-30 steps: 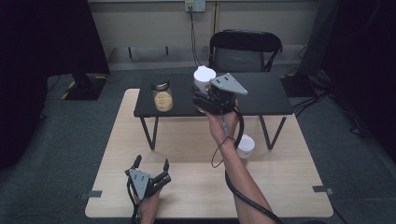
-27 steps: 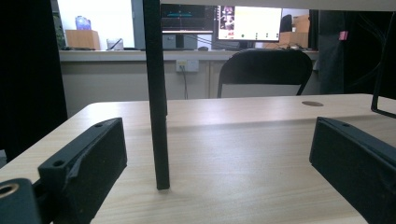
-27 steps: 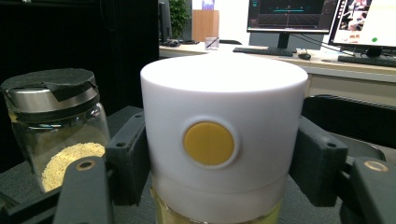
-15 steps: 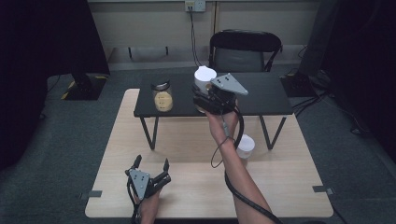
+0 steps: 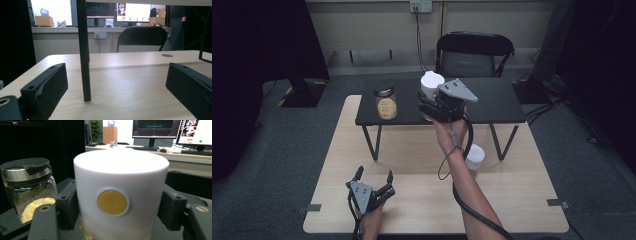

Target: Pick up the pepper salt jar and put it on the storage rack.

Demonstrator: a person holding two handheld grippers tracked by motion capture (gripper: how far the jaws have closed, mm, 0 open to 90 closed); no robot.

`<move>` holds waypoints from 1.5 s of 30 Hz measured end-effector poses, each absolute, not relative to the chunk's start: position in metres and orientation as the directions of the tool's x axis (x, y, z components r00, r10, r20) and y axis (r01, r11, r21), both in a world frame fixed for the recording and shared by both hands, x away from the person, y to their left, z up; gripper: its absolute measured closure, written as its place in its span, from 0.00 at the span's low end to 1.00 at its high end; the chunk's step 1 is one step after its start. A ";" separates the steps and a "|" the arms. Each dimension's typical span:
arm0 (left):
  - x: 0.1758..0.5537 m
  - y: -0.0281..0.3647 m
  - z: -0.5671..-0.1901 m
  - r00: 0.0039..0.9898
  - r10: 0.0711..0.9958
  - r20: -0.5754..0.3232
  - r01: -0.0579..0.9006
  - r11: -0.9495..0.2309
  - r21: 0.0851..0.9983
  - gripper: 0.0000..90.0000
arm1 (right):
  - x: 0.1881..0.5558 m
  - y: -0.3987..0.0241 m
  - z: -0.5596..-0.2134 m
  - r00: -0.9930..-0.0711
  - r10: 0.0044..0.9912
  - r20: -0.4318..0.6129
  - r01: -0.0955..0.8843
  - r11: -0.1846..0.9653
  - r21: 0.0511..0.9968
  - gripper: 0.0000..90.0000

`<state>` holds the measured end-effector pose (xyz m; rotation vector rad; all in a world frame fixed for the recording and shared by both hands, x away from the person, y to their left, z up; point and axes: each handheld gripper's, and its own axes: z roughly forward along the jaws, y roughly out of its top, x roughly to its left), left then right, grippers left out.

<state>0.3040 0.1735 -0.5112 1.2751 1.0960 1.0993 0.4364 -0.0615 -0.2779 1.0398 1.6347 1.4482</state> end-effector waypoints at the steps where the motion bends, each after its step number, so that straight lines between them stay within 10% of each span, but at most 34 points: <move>1: 0.304 0.174 -0.511 0.150 0.989 0.001 -0.002 0.000 1.000 0.04 | 0.436 -0.062 -0.278 -0.426 0.904 0.005 0.112 0.048 0.993 0.32; 21: 0.304 0.174 -0.511 0.149 0.989 0.001 -0.002 -0.001 1.000 0.04 | 0.436 -0.060 -0.282 -0.391 0.920 -0.027 0.059 0.054 0.997 0.00; 45: 0.304 0.173 -0.511 0.149 0.989 0.001 -0.003 -0.001 1.000 0.04 | 0.426 -0.067 -0.284 -0.404 0.915 -0.001 0.040 0.019 0.999 0.00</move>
